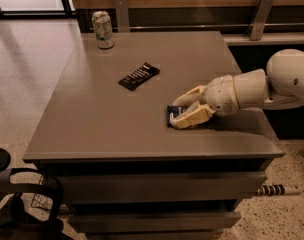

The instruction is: Move rxbar blueberry near 7up can

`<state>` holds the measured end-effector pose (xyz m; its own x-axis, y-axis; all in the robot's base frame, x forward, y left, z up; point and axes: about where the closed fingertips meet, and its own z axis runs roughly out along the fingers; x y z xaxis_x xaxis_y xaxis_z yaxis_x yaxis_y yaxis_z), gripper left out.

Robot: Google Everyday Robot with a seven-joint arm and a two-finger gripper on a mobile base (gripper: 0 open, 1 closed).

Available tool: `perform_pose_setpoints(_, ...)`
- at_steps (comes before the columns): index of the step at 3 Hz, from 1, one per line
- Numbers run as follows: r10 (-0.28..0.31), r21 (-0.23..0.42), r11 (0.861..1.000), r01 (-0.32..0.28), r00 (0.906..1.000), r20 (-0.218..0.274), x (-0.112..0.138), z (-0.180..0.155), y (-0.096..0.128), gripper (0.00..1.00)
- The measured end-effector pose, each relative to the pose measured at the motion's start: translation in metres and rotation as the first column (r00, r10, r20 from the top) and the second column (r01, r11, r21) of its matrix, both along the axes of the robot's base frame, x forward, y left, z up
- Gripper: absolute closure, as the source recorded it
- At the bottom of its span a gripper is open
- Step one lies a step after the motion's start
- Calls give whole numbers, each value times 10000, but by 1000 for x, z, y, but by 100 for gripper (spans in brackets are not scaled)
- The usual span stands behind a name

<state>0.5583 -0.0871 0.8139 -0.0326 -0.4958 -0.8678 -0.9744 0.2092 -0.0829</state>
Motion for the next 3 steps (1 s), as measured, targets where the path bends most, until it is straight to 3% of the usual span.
perform_pose_setpoints(1,-222,-134,9997,224,9996,157,17,19,-8,100)
perform_pose_setpoints(2,-873,-609,9942,885,9959,216,63,58,-35,100)
perform_pose_setpoints(3,-1701,-623,9826,1749,9825,759,115,113,-63,100)
